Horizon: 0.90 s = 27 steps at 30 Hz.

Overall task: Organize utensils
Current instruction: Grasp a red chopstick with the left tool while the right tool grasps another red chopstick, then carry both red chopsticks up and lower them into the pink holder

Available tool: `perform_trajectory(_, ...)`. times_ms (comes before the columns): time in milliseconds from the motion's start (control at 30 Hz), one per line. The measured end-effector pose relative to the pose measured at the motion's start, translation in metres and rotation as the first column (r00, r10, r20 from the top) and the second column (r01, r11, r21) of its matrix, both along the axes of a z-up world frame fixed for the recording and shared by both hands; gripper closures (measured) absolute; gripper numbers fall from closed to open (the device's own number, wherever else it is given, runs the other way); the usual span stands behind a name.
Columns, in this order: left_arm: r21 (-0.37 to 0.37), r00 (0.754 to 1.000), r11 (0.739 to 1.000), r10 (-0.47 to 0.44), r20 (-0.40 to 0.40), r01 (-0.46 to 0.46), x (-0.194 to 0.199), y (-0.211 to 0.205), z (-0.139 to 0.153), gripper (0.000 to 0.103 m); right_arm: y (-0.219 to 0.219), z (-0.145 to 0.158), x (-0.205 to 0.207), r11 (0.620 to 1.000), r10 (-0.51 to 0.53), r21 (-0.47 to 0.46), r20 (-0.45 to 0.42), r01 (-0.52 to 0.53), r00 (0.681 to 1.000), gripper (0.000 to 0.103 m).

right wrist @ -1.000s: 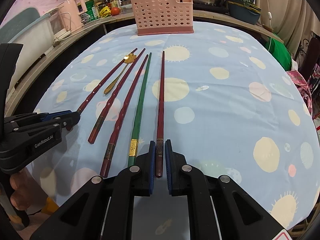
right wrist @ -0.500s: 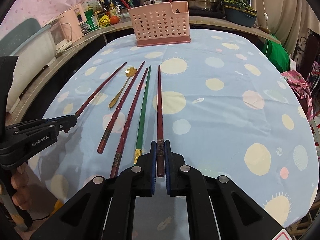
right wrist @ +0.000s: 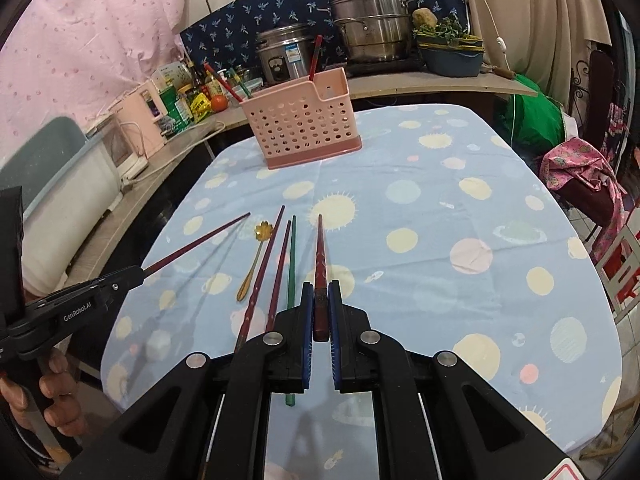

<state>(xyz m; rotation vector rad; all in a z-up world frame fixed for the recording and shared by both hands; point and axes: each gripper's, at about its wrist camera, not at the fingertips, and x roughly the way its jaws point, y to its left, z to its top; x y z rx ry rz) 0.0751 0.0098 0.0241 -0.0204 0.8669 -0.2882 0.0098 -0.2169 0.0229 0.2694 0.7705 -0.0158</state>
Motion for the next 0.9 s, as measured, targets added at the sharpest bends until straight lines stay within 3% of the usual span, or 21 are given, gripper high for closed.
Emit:
perform_trajectory(433, -0.052, 0.993, 0.998, 0.044, 0.111, -0.038, 0.020, 0.006, 0.057, 0.096, -0.012, 0.058, 0.020, 1.000, -0.001, 0.020, 0.136, -0.002, 0.991, 0.096)
perform_trajectory(900, -0.049, 0.983, 0.998, 0.036, 0.182, -0.028, 0.042, -0.004, 0.084, 0.096, -0.017, 0.073, 0.056, 1.000, -0.006, 0.021, 0.138, 0.003, 0.990, 0.096)
